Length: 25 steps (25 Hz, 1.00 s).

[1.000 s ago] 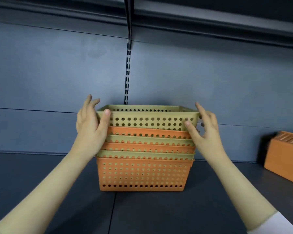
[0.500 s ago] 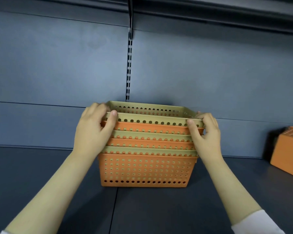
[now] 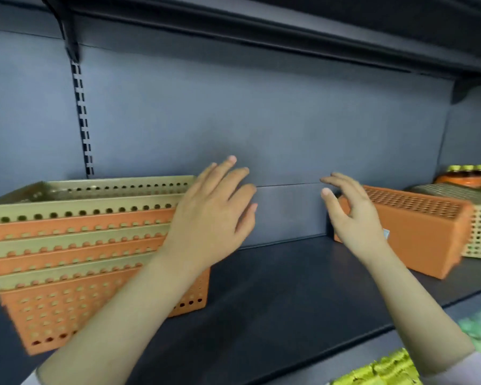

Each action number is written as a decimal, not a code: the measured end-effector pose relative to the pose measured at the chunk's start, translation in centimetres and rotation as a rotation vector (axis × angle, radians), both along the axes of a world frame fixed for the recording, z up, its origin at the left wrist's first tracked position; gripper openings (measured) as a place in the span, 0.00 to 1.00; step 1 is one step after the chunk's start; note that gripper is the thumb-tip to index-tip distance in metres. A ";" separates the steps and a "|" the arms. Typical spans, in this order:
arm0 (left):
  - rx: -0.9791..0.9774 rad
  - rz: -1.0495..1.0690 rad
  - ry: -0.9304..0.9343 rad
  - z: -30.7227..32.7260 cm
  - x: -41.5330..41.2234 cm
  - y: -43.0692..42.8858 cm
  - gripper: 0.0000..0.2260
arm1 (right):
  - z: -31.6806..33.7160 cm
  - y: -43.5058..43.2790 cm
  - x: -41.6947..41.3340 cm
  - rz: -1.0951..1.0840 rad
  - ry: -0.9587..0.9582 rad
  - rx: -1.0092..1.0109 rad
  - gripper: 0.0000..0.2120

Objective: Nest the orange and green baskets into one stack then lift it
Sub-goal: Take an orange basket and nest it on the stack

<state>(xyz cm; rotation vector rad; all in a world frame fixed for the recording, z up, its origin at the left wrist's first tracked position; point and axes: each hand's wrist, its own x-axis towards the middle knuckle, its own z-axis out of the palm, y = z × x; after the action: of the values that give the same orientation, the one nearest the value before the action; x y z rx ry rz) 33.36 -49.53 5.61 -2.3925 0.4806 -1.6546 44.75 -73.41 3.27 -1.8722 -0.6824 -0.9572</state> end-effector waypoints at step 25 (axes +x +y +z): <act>-1.233 -0.036 0.649 -5.5 25.9 -25.7 0.38 | -8.5 -26.2 18.5 0.040 0.125 0.332 0.14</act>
<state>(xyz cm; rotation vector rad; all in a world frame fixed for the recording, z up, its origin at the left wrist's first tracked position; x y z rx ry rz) 59.30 -75.18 0.06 -3.7940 -0.6808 -1.2699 63.30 -99.66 -5.23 -1.6030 -0.4532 -0.8620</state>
